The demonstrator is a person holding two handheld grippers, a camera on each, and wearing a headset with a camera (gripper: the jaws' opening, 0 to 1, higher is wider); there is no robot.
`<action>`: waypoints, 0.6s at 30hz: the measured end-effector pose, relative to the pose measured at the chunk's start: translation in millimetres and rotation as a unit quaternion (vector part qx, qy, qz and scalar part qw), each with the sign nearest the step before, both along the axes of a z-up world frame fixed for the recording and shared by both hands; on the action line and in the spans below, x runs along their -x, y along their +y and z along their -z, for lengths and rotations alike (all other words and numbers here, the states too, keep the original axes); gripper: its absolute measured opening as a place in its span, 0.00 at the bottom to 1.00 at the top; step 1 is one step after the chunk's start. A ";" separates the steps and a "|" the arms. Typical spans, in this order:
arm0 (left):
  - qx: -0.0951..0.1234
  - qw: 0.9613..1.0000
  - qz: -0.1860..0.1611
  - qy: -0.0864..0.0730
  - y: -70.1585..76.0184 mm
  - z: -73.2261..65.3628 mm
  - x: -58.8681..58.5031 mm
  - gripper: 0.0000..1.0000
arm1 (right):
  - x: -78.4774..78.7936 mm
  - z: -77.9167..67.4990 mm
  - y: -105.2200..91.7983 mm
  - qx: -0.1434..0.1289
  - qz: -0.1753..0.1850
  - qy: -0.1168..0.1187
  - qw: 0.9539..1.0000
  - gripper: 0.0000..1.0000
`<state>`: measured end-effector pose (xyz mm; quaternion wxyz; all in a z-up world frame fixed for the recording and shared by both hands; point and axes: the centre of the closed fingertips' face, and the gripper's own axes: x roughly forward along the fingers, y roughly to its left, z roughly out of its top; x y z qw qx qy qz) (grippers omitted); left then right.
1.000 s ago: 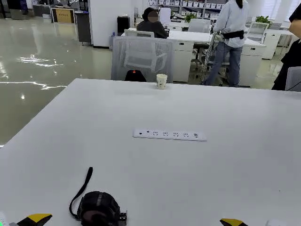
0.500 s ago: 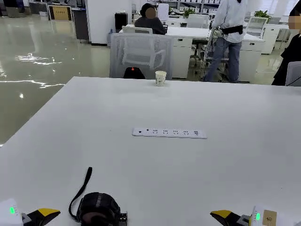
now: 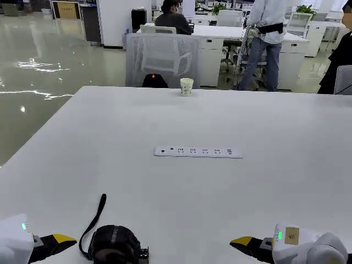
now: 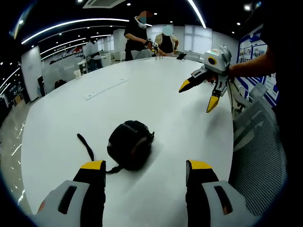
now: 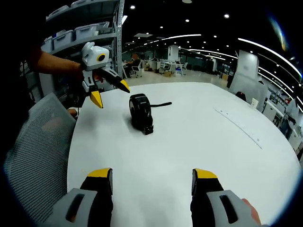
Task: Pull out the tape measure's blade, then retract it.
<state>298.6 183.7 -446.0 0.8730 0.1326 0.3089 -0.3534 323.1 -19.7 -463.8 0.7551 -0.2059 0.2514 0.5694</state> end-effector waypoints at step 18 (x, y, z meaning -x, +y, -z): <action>-0.052 0.997 0.060 0.019 10.1 6.8 -27.8 0.47 | -16.9 11.8 32.5 0.024 -0.065 0.001 0.998 0.50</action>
